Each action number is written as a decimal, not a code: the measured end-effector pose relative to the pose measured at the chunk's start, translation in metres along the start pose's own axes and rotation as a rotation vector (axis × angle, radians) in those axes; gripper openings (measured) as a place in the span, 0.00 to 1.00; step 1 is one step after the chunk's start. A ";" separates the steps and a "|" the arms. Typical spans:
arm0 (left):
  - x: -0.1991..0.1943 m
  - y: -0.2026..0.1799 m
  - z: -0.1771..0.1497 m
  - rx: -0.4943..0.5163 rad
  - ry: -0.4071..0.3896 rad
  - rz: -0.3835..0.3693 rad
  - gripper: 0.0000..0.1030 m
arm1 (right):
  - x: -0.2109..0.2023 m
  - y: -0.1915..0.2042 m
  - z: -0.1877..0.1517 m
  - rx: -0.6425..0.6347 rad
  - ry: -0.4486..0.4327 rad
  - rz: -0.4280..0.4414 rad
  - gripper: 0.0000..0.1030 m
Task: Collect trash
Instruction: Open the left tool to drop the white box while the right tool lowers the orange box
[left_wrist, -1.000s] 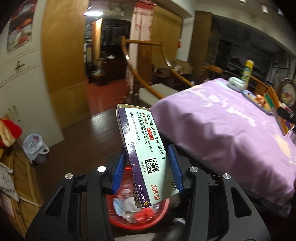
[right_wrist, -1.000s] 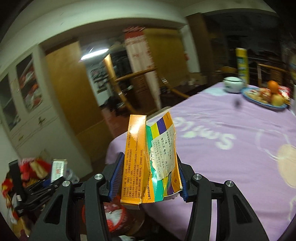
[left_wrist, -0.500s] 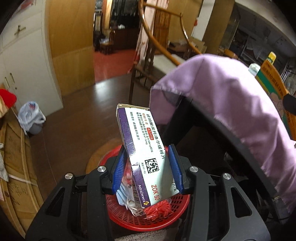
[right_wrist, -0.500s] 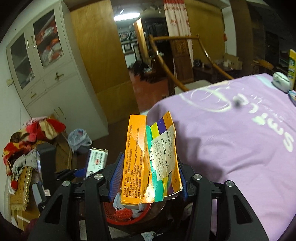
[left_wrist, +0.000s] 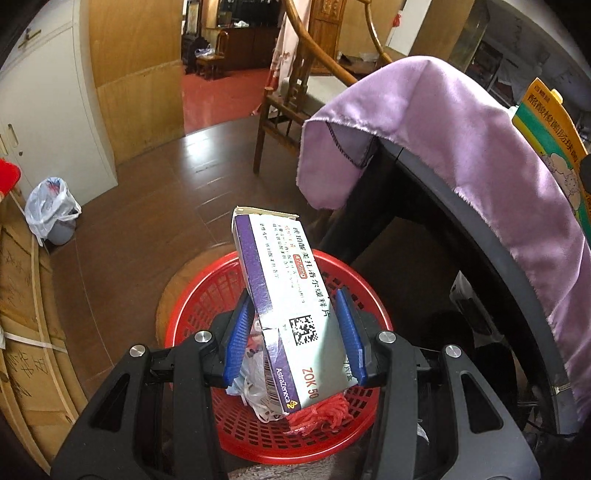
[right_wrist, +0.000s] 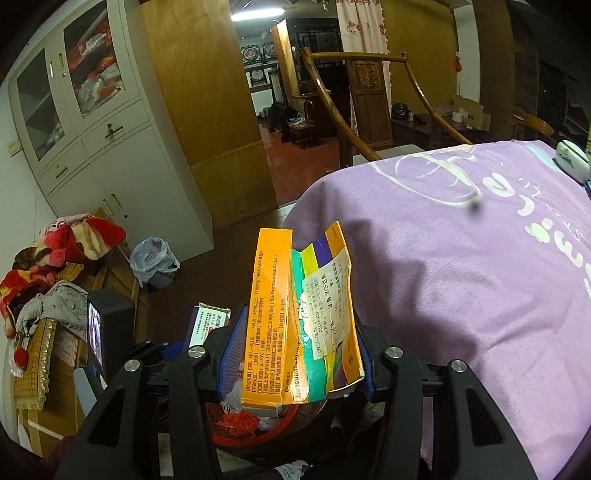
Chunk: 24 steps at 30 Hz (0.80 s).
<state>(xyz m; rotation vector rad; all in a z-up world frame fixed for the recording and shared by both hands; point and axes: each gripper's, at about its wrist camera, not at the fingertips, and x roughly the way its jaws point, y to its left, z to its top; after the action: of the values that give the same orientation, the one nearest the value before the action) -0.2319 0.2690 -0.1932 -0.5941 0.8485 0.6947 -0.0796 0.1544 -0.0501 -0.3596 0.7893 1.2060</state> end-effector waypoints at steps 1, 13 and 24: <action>0.001 0.000 -0.001 -0.002 0.003 0.000 0.44 | 0.001 0.001 -0.001 -0.002 0.003 0.001 0.49; 0.017 0.007 -0.002 -0.037 0.040 0.012 0.44 | 0.024 0.014 -0.006 -0.047 0.068 0.029 0.49; 0.034 0.018 -0.007 -0.078 0.087 0.018 0.44 | 0.050 0.024 -0.009 -0.067 0.138 0.053 0.49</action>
<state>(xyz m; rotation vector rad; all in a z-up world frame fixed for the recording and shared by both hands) -0.2329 0.2854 -0.2284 -0.6920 0.9116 0.7251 -0.0977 0.1913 -0.0886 -0.4830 0.8831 1.2694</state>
